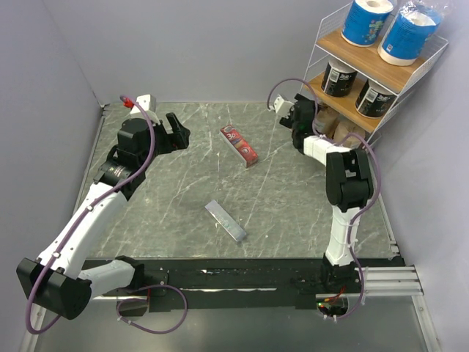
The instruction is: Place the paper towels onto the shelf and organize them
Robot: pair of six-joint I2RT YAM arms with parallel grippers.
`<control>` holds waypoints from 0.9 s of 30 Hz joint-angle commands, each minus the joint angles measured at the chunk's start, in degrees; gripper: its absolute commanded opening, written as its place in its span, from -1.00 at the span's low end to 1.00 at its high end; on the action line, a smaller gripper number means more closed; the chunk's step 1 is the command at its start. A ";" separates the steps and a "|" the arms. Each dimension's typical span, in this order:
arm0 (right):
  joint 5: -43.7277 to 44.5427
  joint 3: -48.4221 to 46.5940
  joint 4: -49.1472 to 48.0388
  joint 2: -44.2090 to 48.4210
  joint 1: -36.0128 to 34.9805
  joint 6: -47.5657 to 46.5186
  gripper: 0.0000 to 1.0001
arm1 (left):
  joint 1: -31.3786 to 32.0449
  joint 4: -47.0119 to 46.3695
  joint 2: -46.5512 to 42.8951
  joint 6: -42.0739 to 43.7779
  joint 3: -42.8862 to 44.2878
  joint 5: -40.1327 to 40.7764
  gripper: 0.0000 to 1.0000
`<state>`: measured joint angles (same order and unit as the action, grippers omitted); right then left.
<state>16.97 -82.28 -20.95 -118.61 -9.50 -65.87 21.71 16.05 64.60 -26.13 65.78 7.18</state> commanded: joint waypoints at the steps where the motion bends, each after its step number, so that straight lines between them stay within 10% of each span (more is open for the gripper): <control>1: 2.89 2.73 -3.84 7.85 -3.15 1.79 0.82 | -0.09 -2.87 -1.14 1.17 -0.56 -0.06 0.89; 10: 1.40 17.06 4.31 26.72 -13.87 14.96 0.99 | -0.09 -5.24 -3.60 2.49 -1.79 -1.81 0.93; 19: 0.10 11.88 42.11 44.05 -23.46 63.19 0.99 | -0.01 -8.49 -7.55 3.28 -3.11 -9.89 0.93; 27: -15.22 29.53 35.55 62.96 -24.08 86.32 0.99 | 3.94 -11.56 -11.77 6.26 -7.23 -17.10 0.93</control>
<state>7.46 -58.43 13.93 -61.67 -33.30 3.81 24.03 8.80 56.01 -22.09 61.34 -3.44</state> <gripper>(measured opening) 0.994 0.967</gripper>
